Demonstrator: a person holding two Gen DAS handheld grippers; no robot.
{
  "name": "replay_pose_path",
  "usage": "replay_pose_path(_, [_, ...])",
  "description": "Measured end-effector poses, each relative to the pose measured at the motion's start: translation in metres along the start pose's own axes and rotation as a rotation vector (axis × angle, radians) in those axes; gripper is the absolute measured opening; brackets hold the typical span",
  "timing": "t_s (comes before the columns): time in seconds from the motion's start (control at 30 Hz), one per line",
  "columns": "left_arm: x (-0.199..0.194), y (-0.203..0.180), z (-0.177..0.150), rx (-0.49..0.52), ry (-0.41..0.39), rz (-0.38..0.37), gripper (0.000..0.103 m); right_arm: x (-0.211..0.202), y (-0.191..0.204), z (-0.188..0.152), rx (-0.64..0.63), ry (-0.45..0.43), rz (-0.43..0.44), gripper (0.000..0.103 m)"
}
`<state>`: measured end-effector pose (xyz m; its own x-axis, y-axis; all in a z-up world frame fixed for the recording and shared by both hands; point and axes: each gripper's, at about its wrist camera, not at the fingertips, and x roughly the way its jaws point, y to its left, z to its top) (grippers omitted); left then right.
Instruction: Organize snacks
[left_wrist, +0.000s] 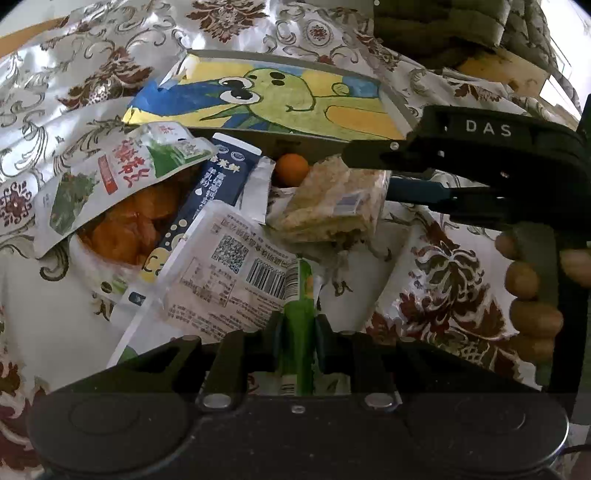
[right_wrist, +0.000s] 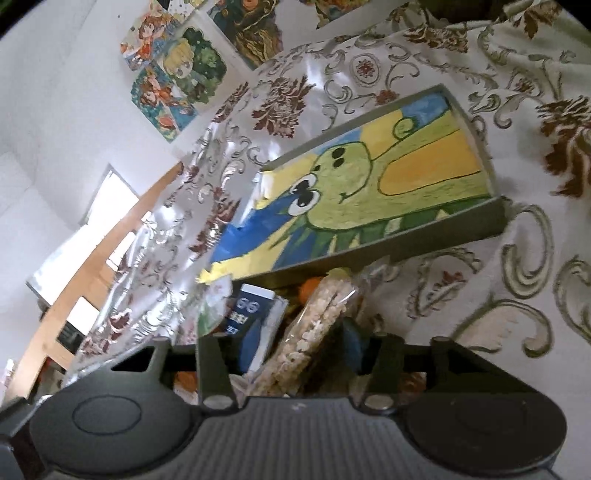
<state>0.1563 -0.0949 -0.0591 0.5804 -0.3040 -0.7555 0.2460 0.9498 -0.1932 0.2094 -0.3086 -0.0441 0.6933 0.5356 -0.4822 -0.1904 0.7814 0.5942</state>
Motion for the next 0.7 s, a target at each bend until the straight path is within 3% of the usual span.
replay_pose_path(0.27, [0.003, 0.000, 0.001, 0.010, 0.005, 0.000, 0.020, 0.014, 0.001, 0.002, -0.022, 0.010, -0.053, 0.057])
replay_pose_path(0.33, [0.003, -0.001, 0.001, 0.013, 0.004, -0.003, 0.019, 0.016, -0.002, 0.002, -0.009, 0.019, -0.064, 0.046])
replay_pose_path(0.43, [0.001, 0.001, 0.001, 0.003, -0.004, -0.011, 0.018, 0.018, -0.007, 0.001, 0.020, 0.031, -0.068, 0.040])
replay_pose_path(0.7, [-0.016, 0.013, -0.001, -0.114, -0.062, -0.007, 0.018, 0.000, -0.008, 0.010, 0.048, 0.002, -0.094, 0.030])
